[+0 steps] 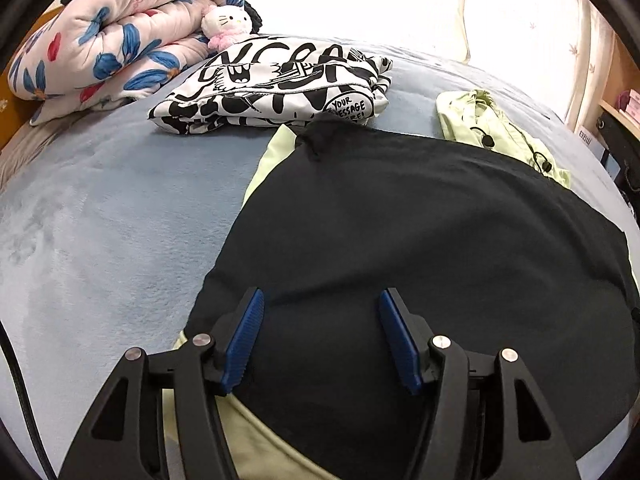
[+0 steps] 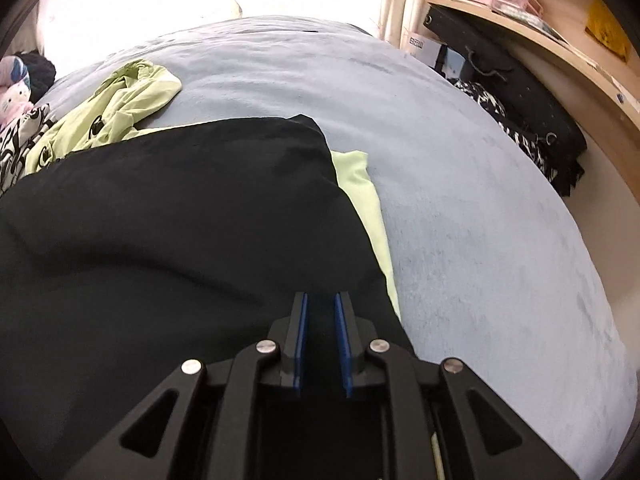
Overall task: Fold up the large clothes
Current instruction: 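Release the hem and smooth the folded bundle with both open tools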
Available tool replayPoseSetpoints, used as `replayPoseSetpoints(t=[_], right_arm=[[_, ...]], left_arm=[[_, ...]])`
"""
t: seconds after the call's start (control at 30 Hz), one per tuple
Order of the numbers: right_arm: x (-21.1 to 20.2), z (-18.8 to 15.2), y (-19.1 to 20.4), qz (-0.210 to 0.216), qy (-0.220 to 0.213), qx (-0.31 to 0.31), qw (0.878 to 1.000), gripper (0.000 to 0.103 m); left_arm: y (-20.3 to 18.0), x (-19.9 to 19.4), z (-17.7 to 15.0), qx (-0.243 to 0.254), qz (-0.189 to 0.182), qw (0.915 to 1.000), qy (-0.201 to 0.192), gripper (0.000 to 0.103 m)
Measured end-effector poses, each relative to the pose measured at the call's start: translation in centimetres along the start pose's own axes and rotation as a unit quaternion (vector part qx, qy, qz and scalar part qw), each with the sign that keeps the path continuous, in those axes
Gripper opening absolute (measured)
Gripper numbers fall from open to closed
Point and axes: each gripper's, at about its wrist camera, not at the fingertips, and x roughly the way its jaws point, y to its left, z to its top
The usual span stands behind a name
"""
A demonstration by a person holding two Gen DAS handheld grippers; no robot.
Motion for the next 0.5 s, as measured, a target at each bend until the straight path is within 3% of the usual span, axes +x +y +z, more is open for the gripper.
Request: replayPoseSetpoints(t=[0.3,0.5], right_arm=[[-3.6,-2.4,-0.9,0.066,0.020,0.051,0.996,0.016],[-6.2,-4.4,0.6,0.091,0.022,0.037,0.995,0.016]], left_arm=[[0.3,-3.5,-1.0,0.030,0.029,0.9988,0.026,0.059],[1.2,-6.5,-2.0,0.013,0.009,0.9991,0.038,0.059]])
